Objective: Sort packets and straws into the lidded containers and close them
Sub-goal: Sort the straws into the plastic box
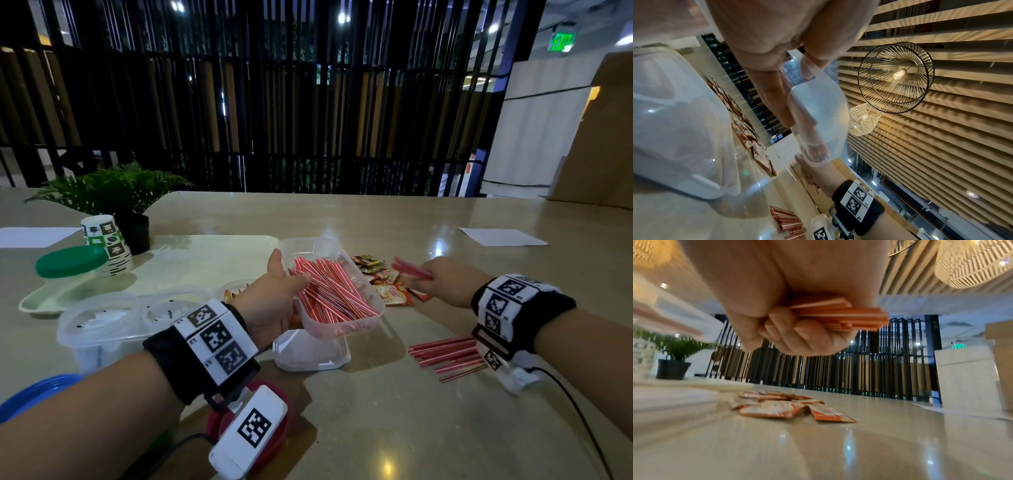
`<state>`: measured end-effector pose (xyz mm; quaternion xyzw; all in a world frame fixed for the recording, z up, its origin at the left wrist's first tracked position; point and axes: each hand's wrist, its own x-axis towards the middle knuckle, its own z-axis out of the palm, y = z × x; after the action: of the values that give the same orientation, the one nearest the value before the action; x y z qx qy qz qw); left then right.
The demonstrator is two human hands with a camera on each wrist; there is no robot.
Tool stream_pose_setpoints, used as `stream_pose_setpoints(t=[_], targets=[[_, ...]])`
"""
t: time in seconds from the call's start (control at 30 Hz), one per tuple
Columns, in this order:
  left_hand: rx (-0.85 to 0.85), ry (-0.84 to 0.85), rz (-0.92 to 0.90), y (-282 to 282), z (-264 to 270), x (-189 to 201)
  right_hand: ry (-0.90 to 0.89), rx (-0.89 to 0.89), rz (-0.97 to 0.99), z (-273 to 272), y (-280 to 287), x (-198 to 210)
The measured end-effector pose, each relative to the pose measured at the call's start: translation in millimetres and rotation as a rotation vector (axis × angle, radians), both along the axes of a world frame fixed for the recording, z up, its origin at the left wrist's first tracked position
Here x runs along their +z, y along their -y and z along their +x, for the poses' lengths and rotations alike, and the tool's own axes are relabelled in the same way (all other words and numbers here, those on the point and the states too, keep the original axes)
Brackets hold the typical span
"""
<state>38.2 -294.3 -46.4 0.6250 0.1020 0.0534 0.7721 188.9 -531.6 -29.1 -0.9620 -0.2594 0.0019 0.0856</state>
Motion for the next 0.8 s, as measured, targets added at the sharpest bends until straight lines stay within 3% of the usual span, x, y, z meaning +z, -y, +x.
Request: stream_pose_setpoints(t=[0.2,0.33,0.67,0.8], targets=[[-0.006,0.003,0.017,0,0,-1,-0.153,-0.008,0.428,-23,-17,5],[-0.010,0.015,0.016,-1,-2,-1,-0.126,0.084,0.401,-36,-27,4],[-0.001,0.023,0.018,-1,-5,-2,-0.283,0.192,0.608,-50,-37,0],[0.004,0.023,0.025,-2,-5,-1,-0.325,0.174,0.526,-53,-38,-10]])
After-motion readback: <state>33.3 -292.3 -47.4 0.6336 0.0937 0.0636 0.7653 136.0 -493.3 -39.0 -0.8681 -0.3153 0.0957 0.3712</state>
